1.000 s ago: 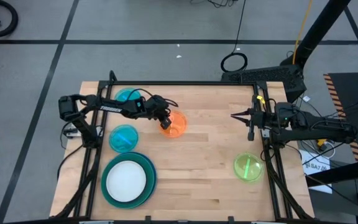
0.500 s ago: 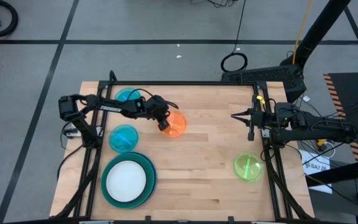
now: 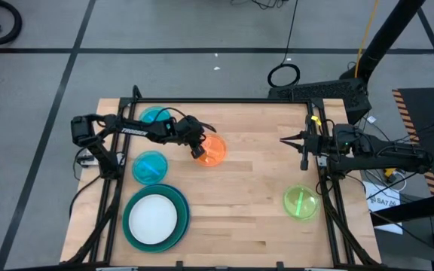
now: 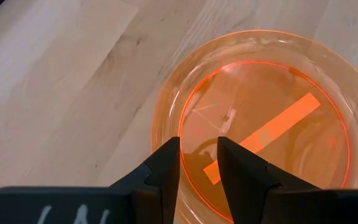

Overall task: Stack plastic plates
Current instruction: Stack the bottom light blue plate on top of the white plate

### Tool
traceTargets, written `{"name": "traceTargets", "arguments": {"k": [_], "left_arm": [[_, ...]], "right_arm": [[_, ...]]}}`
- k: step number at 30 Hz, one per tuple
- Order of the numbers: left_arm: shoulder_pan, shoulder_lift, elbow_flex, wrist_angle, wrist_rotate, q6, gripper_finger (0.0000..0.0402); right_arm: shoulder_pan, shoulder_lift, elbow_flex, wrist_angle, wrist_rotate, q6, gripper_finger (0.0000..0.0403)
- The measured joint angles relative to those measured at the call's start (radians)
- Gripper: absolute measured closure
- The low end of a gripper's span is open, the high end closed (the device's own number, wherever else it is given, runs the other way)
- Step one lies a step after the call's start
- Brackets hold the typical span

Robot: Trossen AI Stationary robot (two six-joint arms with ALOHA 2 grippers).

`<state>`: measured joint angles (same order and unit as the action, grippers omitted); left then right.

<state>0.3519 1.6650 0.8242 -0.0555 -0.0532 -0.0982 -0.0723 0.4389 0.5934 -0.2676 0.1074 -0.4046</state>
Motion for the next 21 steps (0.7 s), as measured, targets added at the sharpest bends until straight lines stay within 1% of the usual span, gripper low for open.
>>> {"name": "traceTargets", "arguments": {"k": [21], "left_arm": [[-0.002,0.0,0.0,-0.002,0.01,-0.002,0.0288]], "right_arm": [[0.0,0.0,0.0,0.0,0.0,0.0,0.0392]]}}
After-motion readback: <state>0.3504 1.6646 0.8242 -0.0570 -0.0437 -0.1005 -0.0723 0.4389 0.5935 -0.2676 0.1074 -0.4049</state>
